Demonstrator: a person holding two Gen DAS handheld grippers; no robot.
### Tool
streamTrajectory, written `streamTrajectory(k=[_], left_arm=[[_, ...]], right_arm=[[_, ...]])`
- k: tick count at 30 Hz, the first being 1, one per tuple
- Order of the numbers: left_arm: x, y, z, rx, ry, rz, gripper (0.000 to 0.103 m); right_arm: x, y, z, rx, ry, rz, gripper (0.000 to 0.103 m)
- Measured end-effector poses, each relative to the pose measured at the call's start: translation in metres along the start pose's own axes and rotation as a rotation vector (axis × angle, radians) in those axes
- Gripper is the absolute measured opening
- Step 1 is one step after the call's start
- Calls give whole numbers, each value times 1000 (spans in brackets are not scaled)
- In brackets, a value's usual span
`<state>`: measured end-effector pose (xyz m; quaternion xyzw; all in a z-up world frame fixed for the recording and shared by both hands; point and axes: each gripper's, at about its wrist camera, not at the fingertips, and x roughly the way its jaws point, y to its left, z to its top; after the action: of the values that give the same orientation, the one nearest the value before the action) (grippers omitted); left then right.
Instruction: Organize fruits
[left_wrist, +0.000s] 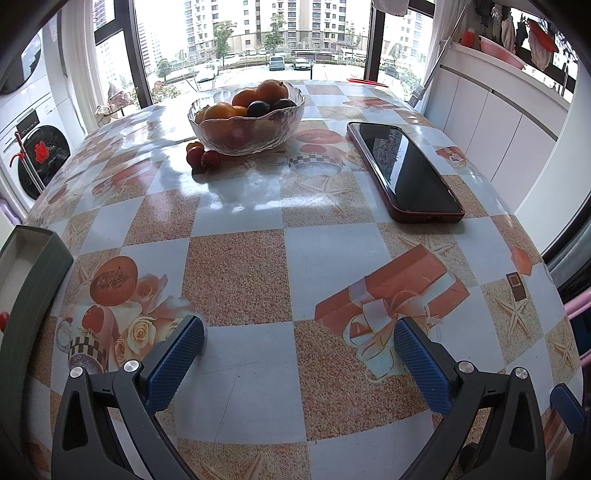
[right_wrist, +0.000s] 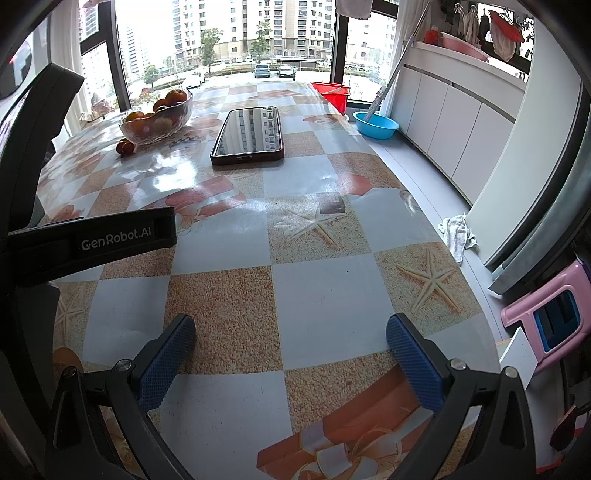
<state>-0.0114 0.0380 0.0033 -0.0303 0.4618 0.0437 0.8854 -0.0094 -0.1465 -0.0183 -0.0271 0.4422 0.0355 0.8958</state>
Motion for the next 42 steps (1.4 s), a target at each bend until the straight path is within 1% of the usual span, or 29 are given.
streamTrajectory(k=[1, 2, 3, 6, 8, 10, 11, 12, 14, 18, 22, 23, 24, 27, 28, 30, 39, 42], left_arm=[[1, -6, 1, 0, 0, 0, 103], [0, 1, 0, 0, 0, 0, 103], [1, -6, 1, 0, 0, 0, 103], [1, -6, 1, 0, 0, 0, 103], [0, 1, 0, 0, 0, 0, 103], [1, -6, 1, 0, 0, 0, 103], [0, 1, 0, 0, 0, 0, 103], [1, -5, 1, 0, 0, 0, 103], [1, -3, 0, 0, 0, 0, 103], [-3, -11, -3, 0, 0, 0, 103], [-3, -11, -3, 0, 0, 0, 103], [-5, -5, -5, 0, 0, 0, 103], [-3, -11, -3, 0, 0, 0, 103], [-3, -11, -3, 0, 0, 0, 103], [-5, -6, -5, 0, 0, 0, 103], [-3, -11, -3, 0, 0, -1, 103], [-3, -11, -3, 0, 0, 0, 103], [-5, -6, -5, 0, 0, -1, 103]], right_arm=[[2, -3, 0, 0, -2, -1, 103], [1, -2, 0, 0, -2, -1, 103], [1, -1, 0, 0, -2, -1, 103], [2, -2, 0, 1, -3, -2, 103], [2, -2, 0, 0, -3, -2, 103], [2, -2, 0, 0, -3, -2, 103], [2, -2, 0, 0, -4, -2, 103], [2, -2, 0, 0, -4, -2, 103], [2, -3, 0, 0, -4, -2, 103], [3, -3, 0, 0, -4, -2, 103], [2, -2, 0, 0, -4, -3, 103], [3, -3, 0, 0, -5, -2, 103], [3, -3, 0, 0, -5, -2, 103], [3, -2, 0, 0, -5, -3, 103], [2, -2, -1, 0, -5, -3, 103], [2, -2, -1, 0, -5, -3, 103], [0, 2, -1, 0, -5, -4, 103], [4, -7, 0, 1, 1, -12, 103]])
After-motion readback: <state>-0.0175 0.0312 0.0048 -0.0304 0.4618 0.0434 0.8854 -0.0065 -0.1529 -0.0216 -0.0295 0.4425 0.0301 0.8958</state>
